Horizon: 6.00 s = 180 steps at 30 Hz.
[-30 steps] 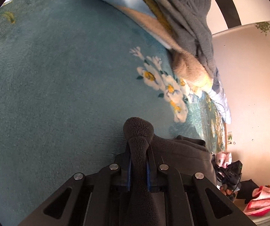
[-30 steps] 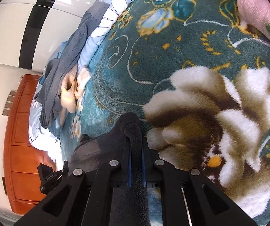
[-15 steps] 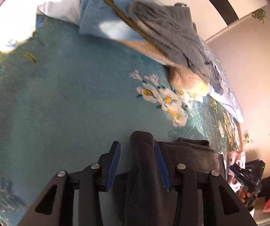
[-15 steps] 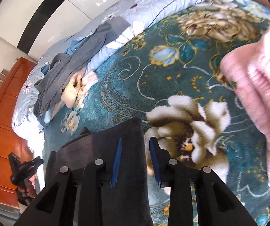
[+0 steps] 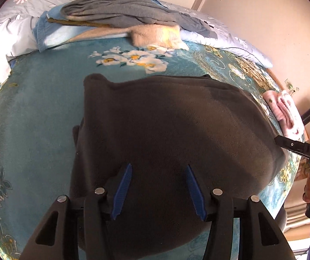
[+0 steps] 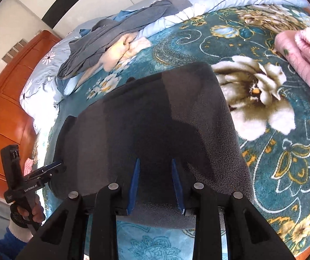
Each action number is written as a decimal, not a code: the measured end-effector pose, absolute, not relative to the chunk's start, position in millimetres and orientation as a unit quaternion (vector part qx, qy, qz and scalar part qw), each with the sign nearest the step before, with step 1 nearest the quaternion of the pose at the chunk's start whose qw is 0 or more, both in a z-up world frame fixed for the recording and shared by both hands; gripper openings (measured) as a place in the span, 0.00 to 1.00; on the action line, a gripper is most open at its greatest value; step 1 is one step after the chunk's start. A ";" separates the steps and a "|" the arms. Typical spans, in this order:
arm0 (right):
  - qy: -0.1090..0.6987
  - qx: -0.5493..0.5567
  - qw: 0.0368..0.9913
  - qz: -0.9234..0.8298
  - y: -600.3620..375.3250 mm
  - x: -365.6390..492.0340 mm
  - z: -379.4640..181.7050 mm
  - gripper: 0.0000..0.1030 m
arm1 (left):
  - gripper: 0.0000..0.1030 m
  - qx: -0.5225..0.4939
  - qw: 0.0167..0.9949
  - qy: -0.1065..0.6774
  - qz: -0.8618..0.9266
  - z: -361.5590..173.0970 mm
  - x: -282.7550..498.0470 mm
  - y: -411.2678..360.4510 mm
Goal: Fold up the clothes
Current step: 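Grasp the folded jacket bundle with both grippers, then lift the jacket bundle with both grippers and carry it across the bed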
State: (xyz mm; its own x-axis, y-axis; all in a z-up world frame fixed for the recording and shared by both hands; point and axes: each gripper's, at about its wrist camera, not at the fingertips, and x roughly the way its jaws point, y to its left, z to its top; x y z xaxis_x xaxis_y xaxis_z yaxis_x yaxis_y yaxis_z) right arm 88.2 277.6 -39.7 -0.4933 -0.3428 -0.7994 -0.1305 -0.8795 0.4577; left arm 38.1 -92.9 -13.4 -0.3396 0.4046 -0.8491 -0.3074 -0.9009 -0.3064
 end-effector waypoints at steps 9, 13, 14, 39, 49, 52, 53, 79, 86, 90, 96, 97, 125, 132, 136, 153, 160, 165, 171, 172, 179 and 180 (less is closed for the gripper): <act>-0.219 0.494 0.047 -0.840 268.8 97.0 -32.4 0.31 | 0.55 -0.531 0.203 -0.008 0.823 -16.3 40.8 -77.1; -0.193 0.484 0.050 -0.852 252.9 112.8 -13.8 0.31 | 0.55 -0.506 0.210 -0.024 0.836 6.3 61.4 -88.3; -0.186 0.480 0.055 -0.855 247.3 118.0 -9.9 0.33 | 0.55 -0.505 0.209 -0.032 0.837 8.0 66.9 -92.1; -0.306 0.420 0.055 -0.853 312.6 132.5 -22.4 0.60 | 0.89 -0.532 0.205 -0.137 0.810 -5.7 34.6 -160.6; -0.457 0.456 0.125 -0.753 381.1 102.6 -98.3 0.67 | 1.00 -0.596 0.275 -0.368 0.658 -87.7 -6.2 -199.0; -0.480 0.461 0.151 -0.731 379.5 86.4 -112.8 0.67 | 1.00 -0.607 0.305 -0.342 0.649 -85.7 -12.0 -180.6; -0.482 0.461 0.166 -0.727 376.3 78.8 -113.4 0.67 | 1.00 -0.614 0.310 -0.327 0.649 -86.0 -14.1 -172.8; -0.450 0.492 0.225 -0.711 340.8 32.8 -116.0 0.68 | 1.00 -0.628 0.302 -0.345 0.629 -86.3 19.8 -183.2; -0.455 0.493 0.219 -0.709 342.2 32.4 -115.6 0.68 | 1.00 -0.635 0.352 -0.333 0.602 -91.4 -24.6 -120.0; -0.455 0.498 0.214 -0.706 342.1 31.0 -115.4 0.68 | 0.99 -0.652 0.369 -0.288 0.597 -87.7 -36.6 -86.7; -0.440 0.509 0.199 -0.712 336.3 32.4 -109.3 0.66 | 0.92 -0.633 0.350 -0.293 0.625 -84.2 -20.9 -93.2; -0.436 0.513 0.195 -0.713 335.2 32.6 -108.0 0.63 | 0.83 -0.632 0.344 -0.287 0.633 -82.8 -18.1 -93.1; -0.354 0.483 0.214 -0.772 385.7 47.4 20.5 0.27 | 0.38 -0.531 0.400 -0.319 0.676 2.6 21.8 27.7; -0.310 0.475 0.206 -0.798 437.5 50.0 78.6 0.27 | 0.38 -0.498 0.444 -0.310 0.677 36.7 10.1 105.9; -0.301 0.464 0.191 -0.811 478.7 56.9 101.2 0.27 | 0.38 -0.485 0.470 -0.300 0.674 51.5 -0.9 160.6; -0.298 0.501 0.085 -0.808 664.5 101.1 121.4 0.27 | 0.38 -0.507 0.556 -0.279 0.597 28.0 -17.5 299.3; -0.266 0.519 0.102 -0.806 711.5 83.8 114.7 0.27 | 0.38 -0.499 0.559 -0.279 0.600 12.2 -17.6 353.5; -0.242 0.532 0.121 -0.803 735.5 62.6 109.5 0.27 | 0.38 -0.479 0.546 -0.286 0.625 0.4 -3.8 410.5; -0.291 0.561 0.103 -0.769 775.9 59.2 36.8 0.27 | 0.39 -0.511 0.519 -0.277 0.627 -43.8 4.2 435.1; -0.306 0.561 0.097 -0.763 783.9 62.4 22.6 0.27 | 0.40 -0.519 0.515 -0.287 0.619 -52.7 3.0 435.1; -0.331 0.531 0.128 -0.770 798.4 67.8 8.6 0.28 | 0.41 -0.538 0.502 -0.303 0.606 -80.1 0.6 439.8; -0.320 0.535 0.132 -0.771 797.9 63.4 13.6 0.28 | 0.41 -0.527 0.507 -0.295 0.615 -73.0 2.6 442.3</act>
State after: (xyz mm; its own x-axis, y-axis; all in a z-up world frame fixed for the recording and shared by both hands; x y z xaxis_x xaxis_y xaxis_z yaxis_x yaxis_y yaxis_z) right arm 63.4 797.9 13.6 -0.3930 -0.5452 -0.7405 -0.1395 -0.7606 0.6340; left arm 2.6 442.3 -73.0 0.0699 0.9344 -0.3494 -0.3124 -0.3121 -0.8972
